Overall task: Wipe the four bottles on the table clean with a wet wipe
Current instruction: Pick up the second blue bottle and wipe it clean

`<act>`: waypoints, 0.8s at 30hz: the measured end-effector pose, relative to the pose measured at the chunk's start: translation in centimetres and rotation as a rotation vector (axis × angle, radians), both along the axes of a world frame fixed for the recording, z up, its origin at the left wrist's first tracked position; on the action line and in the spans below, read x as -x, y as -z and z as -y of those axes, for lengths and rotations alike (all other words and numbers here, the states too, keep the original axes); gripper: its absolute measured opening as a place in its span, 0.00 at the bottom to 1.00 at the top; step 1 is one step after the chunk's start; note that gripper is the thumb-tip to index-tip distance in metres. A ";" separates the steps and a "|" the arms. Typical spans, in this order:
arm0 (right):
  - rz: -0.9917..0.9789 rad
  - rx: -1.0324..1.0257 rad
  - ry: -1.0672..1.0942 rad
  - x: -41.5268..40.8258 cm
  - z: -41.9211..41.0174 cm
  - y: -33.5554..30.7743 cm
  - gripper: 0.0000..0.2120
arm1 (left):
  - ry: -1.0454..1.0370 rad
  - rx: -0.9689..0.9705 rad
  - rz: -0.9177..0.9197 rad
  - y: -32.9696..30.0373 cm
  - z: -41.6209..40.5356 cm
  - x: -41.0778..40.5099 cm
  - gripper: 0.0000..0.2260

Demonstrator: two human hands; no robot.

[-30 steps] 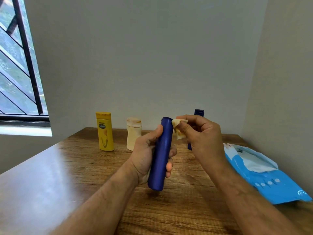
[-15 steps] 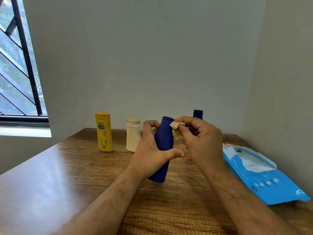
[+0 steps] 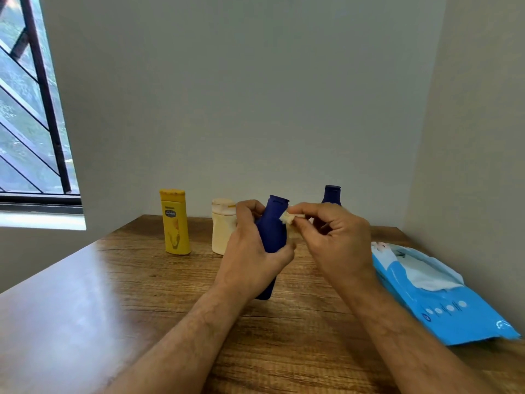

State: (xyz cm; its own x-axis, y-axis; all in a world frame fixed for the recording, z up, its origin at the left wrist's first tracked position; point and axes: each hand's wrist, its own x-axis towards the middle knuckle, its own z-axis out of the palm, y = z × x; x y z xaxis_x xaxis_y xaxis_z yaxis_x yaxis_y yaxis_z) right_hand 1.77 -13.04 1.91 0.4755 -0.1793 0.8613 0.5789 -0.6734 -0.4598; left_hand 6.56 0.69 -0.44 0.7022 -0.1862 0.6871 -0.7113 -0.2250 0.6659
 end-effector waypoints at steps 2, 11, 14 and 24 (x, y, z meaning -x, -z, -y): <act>-0.043 0.024 -0.048 0.1 -0.5 0.1 0.10 | 0.040 0.037 -0.052 0.0 -0.2 -0.2 0.29; -0.087 -0.303 -0.091 -0.1 0.3 -0.7 0.08 | 0.420 0.159 -0.209 -0.5 -0.1 0.5 0.19; -0.150 -0.290 -0.151 -0.2 0.6 -0.7 0.08 | 0.477 0.251 -0.263 -0.5 -0.3 -0.1 0.15; -0.293 -0.343 -0.182 -0.9 0.4 -0.4 0.05 | 0.517 0.339 -0.447 -0.6 -0.3 0.4 0.15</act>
